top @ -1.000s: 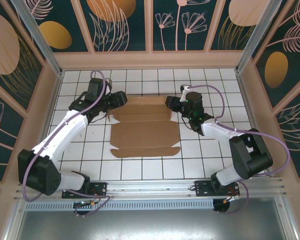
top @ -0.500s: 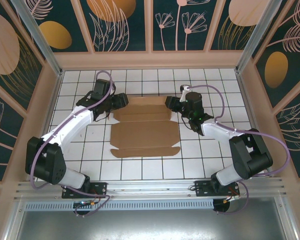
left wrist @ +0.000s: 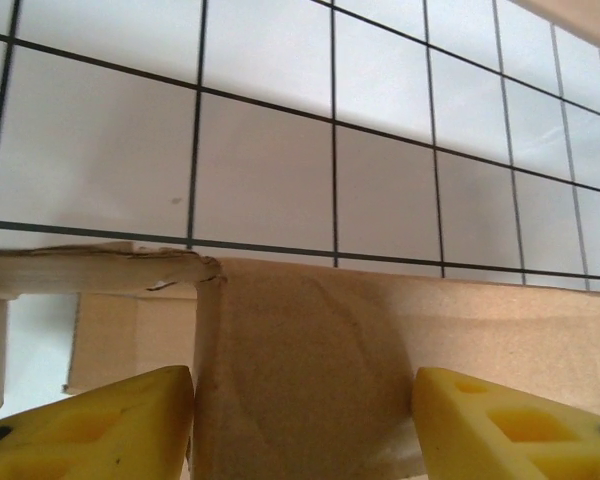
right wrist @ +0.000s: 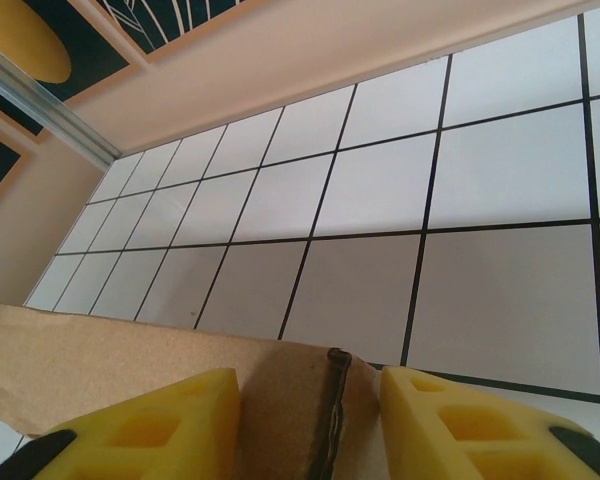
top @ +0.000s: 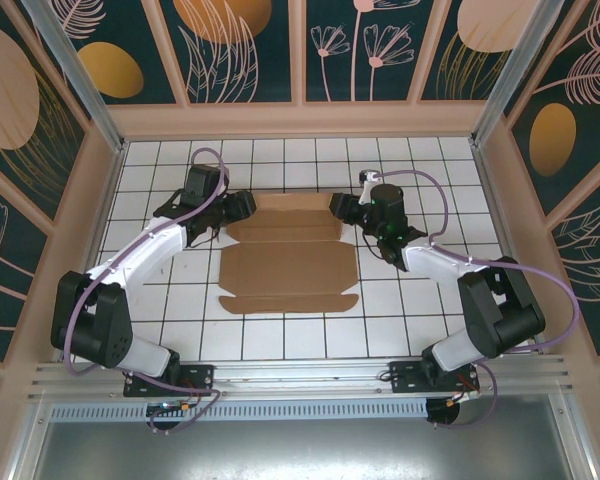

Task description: Fold the paper box

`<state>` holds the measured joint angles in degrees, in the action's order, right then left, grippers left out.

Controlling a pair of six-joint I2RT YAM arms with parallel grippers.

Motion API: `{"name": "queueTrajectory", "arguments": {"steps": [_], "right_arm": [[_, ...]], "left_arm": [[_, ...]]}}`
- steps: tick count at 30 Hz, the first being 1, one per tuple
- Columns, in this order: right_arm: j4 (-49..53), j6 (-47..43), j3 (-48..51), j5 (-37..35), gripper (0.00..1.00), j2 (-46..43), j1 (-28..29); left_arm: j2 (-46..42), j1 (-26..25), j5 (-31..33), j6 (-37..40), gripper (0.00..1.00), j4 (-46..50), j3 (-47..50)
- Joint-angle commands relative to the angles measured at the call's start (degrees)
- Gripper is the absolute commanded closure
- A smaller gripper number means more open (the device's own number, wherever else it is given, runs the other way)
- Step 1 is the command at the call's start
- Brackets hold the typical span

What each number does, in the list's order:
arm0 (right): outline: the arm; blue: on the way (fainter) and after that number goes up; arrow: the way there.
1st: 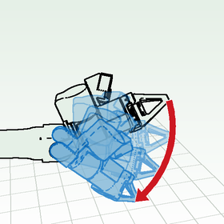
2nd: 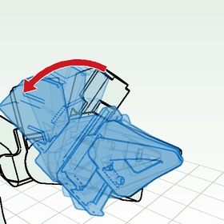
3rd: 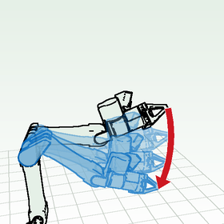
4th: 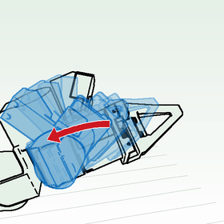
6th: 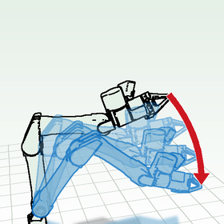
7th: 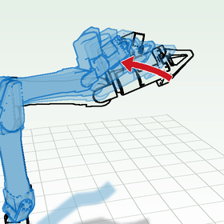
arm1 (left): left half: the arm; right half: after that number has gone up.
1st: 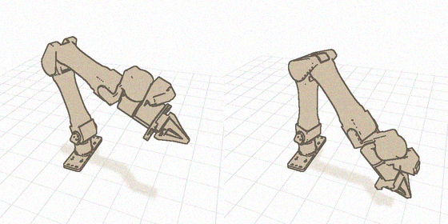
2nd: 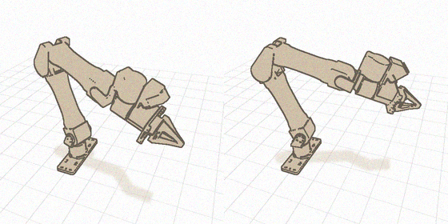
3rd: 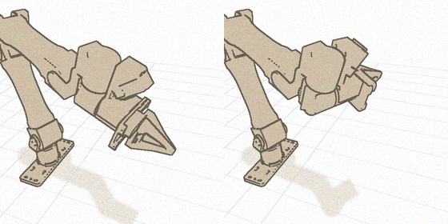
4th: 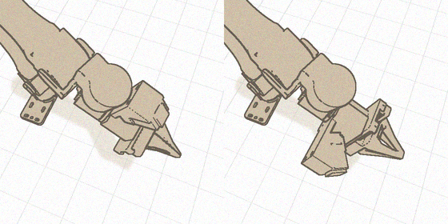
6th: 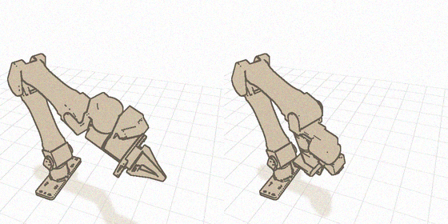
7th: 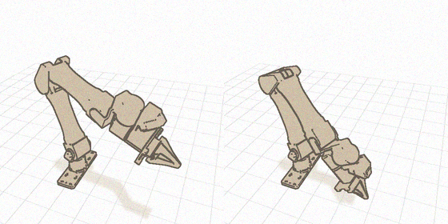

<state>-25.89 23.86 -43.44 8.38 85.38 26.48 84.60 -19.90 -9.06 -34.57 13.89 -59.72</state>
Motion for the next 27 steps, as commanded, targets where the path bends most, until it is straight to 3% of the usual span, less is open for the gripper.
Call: {"name": "queueTrajectory", "arguments": {"steps": [1, 8, 14, 21, 27], "right_arm": [[6.84, -2.36, -0.06, -0.10, 0.58, -0.63, -0.38], [10.65, -3.38, 0.28, 0.73, 0.58, -3.77, -4.58], [13.13, -4.17, 0.20, -1.36, 0.58, -5.56, -6.44], [14.79, -2.41, 1.18, -6.35, 0.58, -7.62, -7.49], [15.17, -2.30, 1.38, -6.51, 0.58, -7.69, -7.23]], "left_arm": [[1.36, -0.49, -9.67, -3.27, 0.41, -5.41, 1.81], [3.87, -0.58, -19.47, -11.24, 0.41, -14.13, 3.23], [6.46, -2.33, -21.38, -13.99, 0.39, -17.93, 1.77], [10.51, -5.01, -19.11, -11.75, 0.36, -15.10, -3.41], [2.15, -5.06, -13.72, -4.83, 0.27, -7.95, -1.26]]}}
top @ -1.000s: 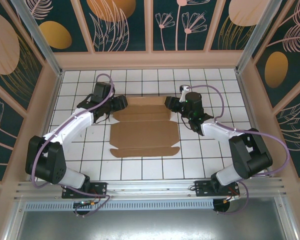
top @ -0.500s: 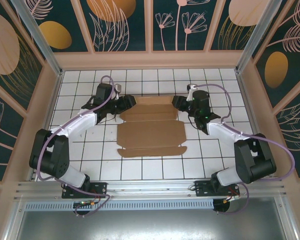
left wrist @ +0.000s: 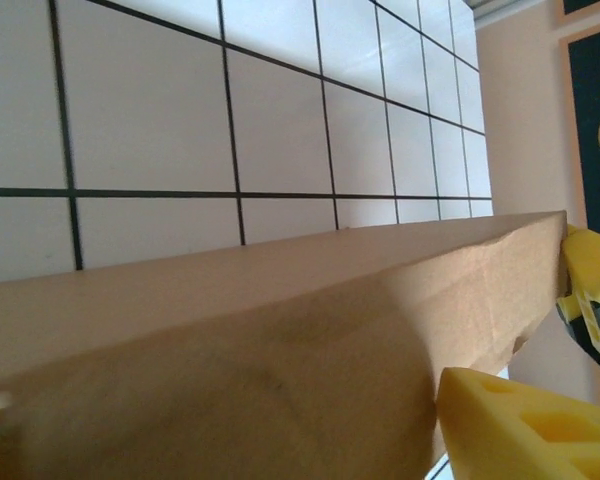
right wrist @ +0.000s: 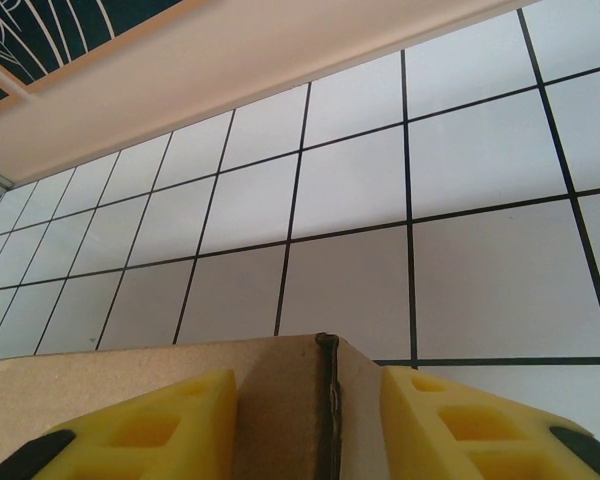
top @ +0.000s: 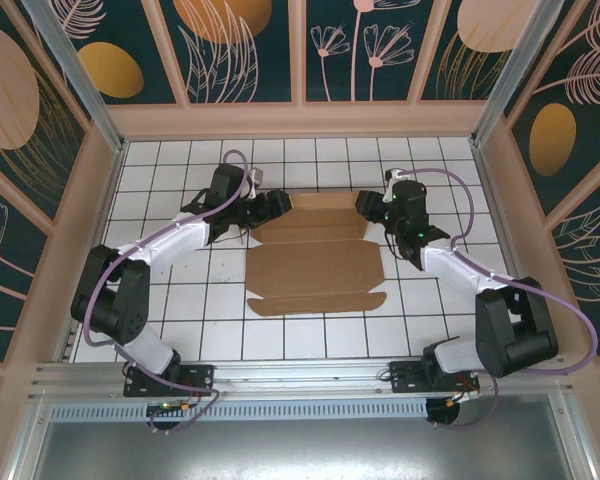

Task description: Fold the paper box

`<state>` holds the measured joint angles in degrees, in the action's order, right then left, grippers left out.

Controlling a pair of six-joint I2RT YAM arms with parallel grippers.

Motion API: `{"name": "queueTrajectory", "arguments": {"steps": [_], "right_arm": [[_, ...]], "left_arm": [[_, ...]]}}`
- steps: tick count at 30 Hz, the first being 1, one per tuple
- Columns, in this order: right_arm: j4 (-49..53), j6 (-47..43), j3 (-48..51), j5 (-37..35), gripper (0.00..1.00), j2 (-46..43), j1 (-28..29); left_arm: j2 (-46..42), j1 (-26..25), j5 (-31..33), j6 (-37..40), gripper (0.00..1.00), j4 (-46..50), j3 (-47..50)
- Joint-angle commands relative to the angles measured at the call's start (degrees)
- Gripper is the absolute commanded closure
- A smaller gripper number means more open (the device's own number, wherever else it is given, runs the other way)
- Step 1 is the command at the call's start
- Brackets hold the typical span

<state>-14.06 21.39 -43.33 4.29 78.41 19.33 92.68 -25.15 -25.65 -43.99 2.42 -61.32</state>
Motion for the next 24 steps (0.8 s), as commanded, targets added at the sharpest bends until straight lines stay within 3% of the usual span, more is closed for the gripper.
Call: {"name": "queueTrajectory", "arguments": {"steps": [1, 8, 16, 19, 21, 24], "right_arm": [[3.16, 0.02, 1.33, -2.52, 0.58, -0.88, 0.05], [3.35, -0.29, 1.75, -3.80, 0.58, -1.16, 0.88], [2.47, -0.27, 2.47, -3.98, 0.59, -0.28, 2.31], [2.79, -0.65, 2.20, -4.55, 0.58, -0.04, 2.99], [2.90, -0.64, 2.21, -4.73, 0.58, 0.07, 3.12], [2.73, -0.48, 2.72, -4.90, 0.58, -0.10, 3.08]], "left_arm": [[-7.93, 0.23, 3.47, 5.86, 0.27, 4.71, 1.03], [-17.08, 0.19, 5.28, 12.25, 0.26, 12.74, 3.84], [-28.29, 2.67, 26.60, 14.84, 0.38, 14.08, 8.61], [-29.19, 3.40, 37.18, 17.11, 0.37, 13.52, 12.02], [-30.33, 4.28, 40.18, 18.82, 0.35, 12.37, 14.86], [-32.48, 5.61, 39.07, 21.03, 0.37, 8.87, 20.04]]}}
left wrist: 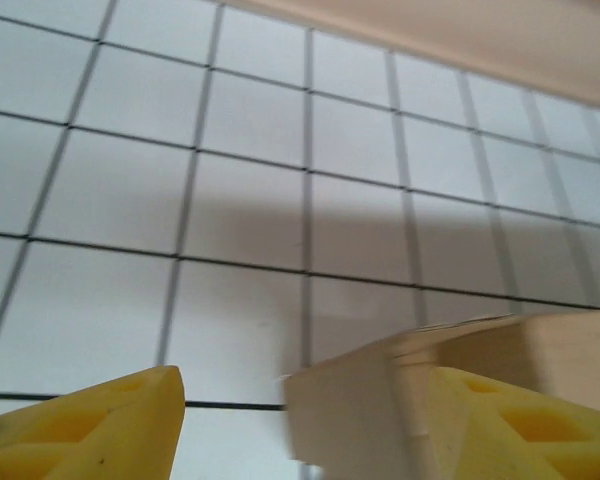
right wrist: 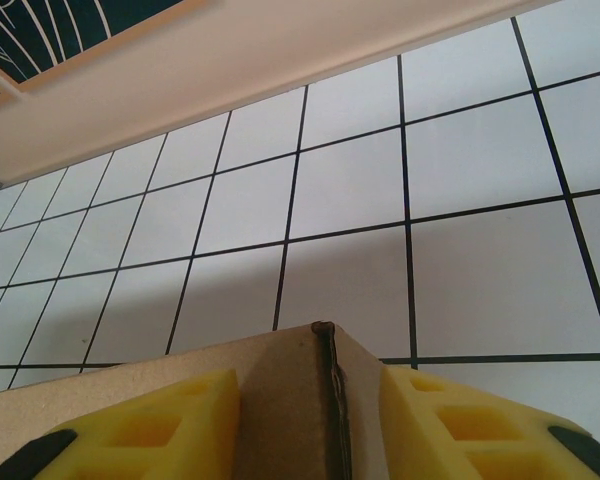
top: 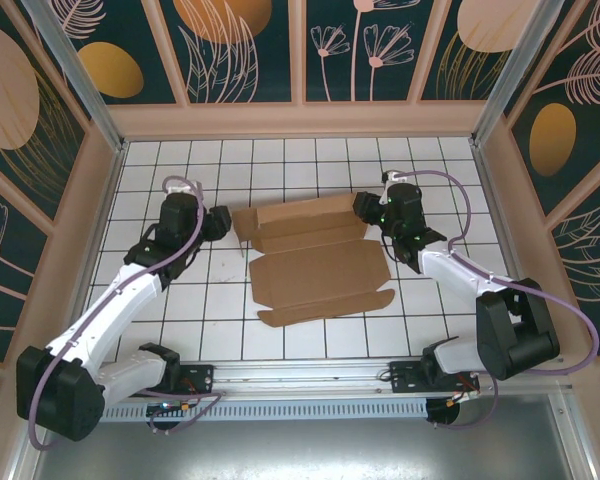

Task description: Fold the paper box

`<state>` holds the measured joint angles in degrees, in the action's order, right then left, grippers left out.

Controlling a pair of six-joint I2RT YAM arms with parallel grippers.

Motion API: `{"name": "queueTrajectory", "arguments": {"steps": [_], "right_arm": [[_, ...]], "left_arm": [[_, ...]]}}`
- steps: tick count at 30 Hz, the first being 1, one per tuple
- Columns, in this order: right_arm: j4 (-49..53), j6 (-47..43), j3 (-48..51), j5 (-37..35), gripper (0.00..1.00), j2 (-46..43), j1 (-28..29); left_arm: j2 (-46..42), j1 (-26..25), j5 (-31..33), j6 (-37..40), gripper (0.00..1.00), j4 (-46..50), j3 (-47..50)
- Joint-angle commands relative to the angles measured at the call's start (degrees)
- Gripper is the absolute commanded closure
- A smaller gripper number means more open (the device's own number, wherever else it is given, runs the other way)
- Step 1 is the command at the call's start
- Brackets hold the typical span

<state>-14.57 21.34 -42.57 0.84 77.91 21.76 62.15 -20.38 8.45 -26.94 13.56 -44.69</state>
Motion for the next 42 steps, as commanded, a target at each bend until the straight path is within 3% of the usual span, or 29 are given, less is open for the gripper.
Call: {"name": "queueTrajectory", "arguments": {"steps": [1, 8, 16, 30, 36, 42], "right_arm": [[3.19, -0.42, 2.04, -1.45, 0.58, 0.23, 0.65], [2.72, -0.43, 2.40, -0.68, 0.58, -0.39, 0.66], [2.08, -0.25, 2.66, -0.12, 0.58, -0.13, 0.65], [2.37, -0.43, 2.15, 0.29, 0.57, 0.22, 0.65], [2.61, -0.42, 2.06, 0.46, 0.56, 0.48, 0.66], [2.79, -0.51, 1.88, 0.39, 0.55, 0.74, 0.65]], "left_arm": [[-2.57, 0.87, 3.98, 4.51, 0.38, -3.43, 5.03], [0.29, 0.91, -3.64, 7.89, 0.39, -11.27, 10.47], [0.50, 0.90, -10.45, 21.55, 0.41, -24.37, 15.06], [4.95, 0.88, -22.43, 26.55, 0.44, -30.68, 15.81], [8.59, 0.84, -29.11, 31.56, 0.52, -30.96, 13.82], [5.71, 0.83, -34.17, 33.24, 0.57, -31.81, 15.96]]}}
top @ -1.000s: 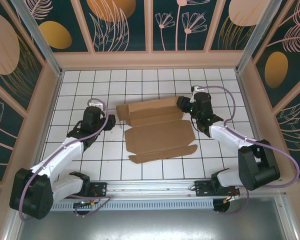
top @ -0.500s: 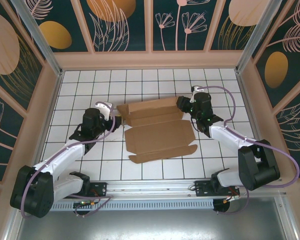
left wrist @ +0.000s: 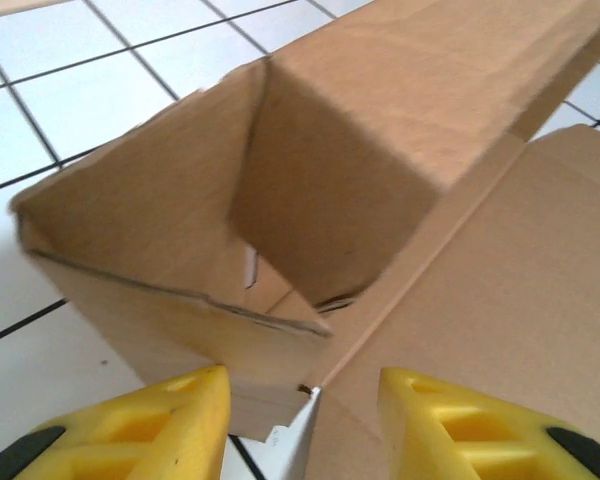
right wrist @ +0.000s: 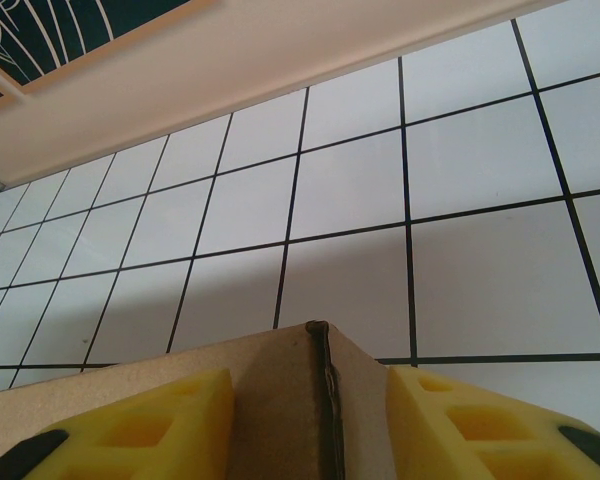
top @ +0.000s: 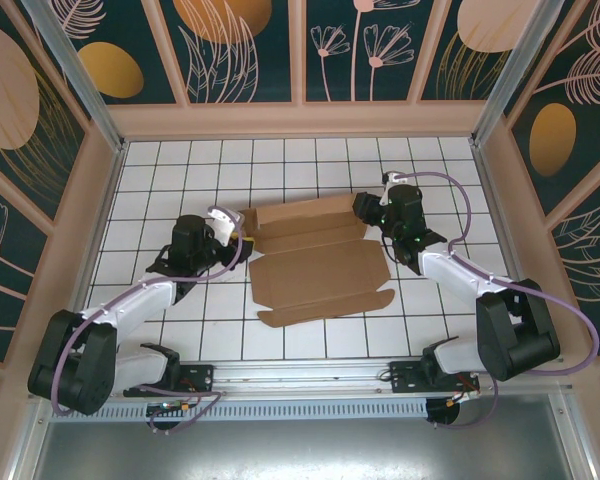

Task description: Fold the paper box

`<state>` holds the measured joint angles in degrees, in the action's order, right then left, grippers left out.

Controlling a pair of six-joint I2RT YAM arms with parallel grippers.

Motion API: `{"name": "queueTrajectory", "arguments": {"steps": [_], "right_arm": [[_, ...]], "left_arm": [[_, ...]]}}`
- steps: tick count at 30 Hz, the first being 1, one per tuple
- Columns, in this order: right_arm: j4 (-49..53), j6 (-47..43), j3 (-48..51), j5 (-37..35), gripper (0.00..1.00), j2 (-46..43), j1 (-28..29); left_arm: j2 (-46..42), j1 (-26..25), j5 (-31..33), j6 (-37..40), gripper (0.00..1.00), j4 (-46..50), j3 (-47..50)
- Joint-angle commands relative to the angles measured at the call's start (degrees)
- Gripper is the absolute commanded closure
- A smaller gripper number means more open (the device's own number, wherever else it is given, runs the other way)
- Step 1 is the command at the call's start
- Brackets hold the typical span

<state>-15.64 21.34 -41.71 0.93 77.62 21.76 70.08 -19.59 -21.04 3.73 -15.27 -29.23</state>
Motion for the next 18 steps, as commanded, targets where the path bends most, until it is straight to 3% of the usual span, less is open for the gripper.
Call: {"name": "queueTrajectory", "arguments": {"steps": [1, 7, 13, 15, 18], "right_arm": [[3.77, -0.51, 1.11, 0.36, 0.55, 0.99, 0.63], [3.42, -0.43, 1.42, 0.40, 0.54, 0.99, 0.58], [3.25, -0.29, 1.40, 0.48, 0.52, 0.95, 0.59], [3.22, -0.34, 1.24, 0.16, 0.52, 1.08, 0.60], [3.33, -0.25, 1.28, -0.29, 0.52, 1.11, 0.58]], "left_arm": [[-3.03, 0.08, -4.79, 3.05, 0.58, -3.22, 0.87], [-4.81, -0.55, -10.39, 3.73, 0.62, -2.66, 1.39], [-6.79, -4.21, -11.78, 6.14, 0.62, 0.20, 2.47], [-7.68, -4.84, -8.76, 6.44, 0.63, 1.47, 2.19], [-13.84, -4.76, 3.73, 6.27, 0.69, -0.37, 3.98]]}}
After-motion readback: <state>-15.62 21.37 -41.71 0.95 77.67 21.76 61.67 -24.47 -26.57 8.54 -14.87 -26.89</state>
